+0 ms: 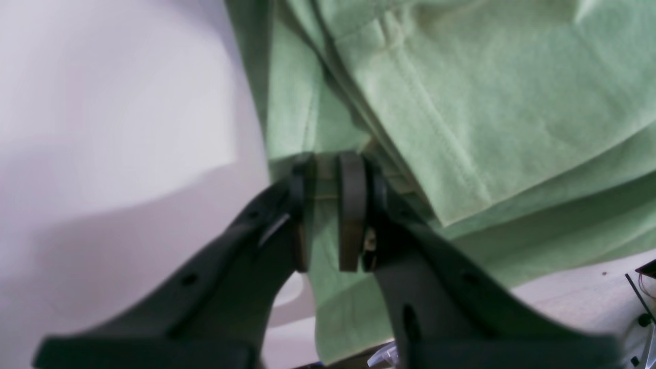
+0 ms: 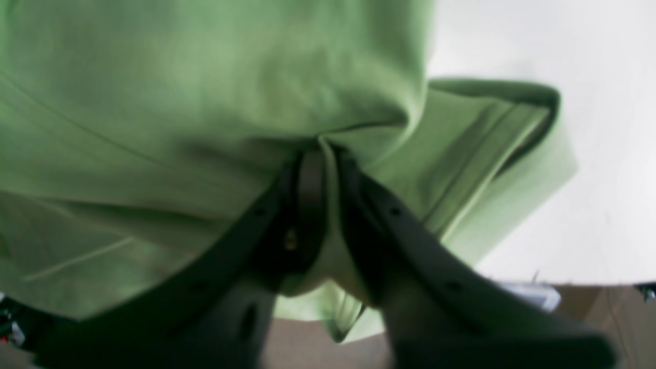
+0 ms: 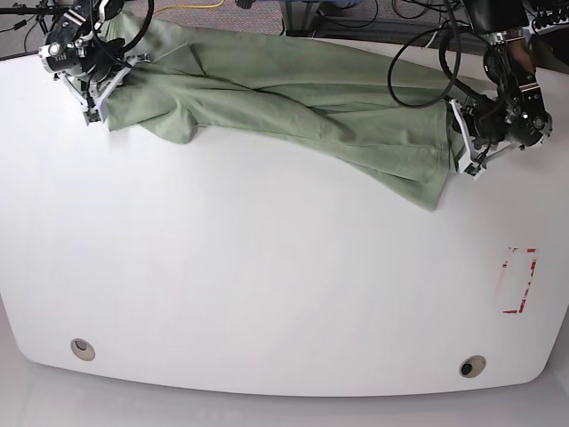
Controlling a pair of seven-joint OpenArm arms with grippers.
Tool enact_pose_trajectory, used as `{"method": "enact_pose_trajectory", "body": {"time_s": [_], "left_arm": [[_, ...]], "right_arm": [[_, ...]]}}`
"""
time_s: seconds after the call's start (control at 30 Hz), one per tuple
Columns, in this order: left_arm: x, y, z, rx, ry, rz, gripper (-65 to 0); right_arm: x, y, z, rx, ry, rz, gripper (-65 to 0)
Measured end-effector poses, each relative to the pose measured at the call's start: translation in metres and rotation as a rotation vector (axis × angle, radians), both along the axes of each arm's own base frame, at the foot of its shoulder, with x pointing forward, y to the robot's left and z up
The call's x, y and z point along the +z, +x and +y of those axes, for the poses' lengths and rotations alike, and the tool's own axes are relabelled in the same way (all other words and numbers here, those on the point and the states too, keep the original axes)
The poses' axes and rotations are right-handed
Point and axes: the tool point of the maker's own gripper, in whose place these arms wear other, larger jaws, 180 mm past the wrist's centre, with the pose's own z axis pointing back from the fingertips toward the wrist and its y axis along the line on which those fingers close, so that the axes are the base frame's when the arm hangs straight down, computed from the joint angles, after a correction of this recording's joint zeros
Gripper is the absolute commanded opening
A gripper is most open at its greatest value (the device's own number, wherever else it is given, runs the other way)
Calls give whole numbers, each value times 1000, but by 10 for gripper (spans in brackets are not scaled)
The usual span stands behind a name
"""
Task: Fold the T-shirt properly
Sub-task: 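Lower the stretched strip onto the table with both grippers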
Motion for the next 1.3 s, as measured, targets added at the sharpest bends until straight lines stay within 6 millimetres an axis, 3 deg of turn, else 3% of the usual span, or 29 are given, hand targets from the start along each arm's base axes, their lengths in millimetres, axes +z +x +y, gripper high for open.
{"method": "enact_pose_trajectory", "body": {"time_s": [0.17, 0.47, 0.97, 1.23, 1.3], "left_arm": [[0, 0, 0, 1, -2, 0, -575], [0, 0, 1, 4, -6, -1, -575], [0, 6, -2, 9, -7, -8, -571], [-2, 21, -9, 22, -30, -55, -442], [-3, 28, -11, 37, -51, -75, -436]], "right_arm": [[-8, 17, 2, -23, 65, -104, -314], [-15, 51, 5, -79, 171, -274, -315], [-15, 139, 2, -47, 273, -384, -315], [-9, 165, -10, -34, 262, -366, -315], [-8, 168, -12, -24, 247, -347, -315]]}}
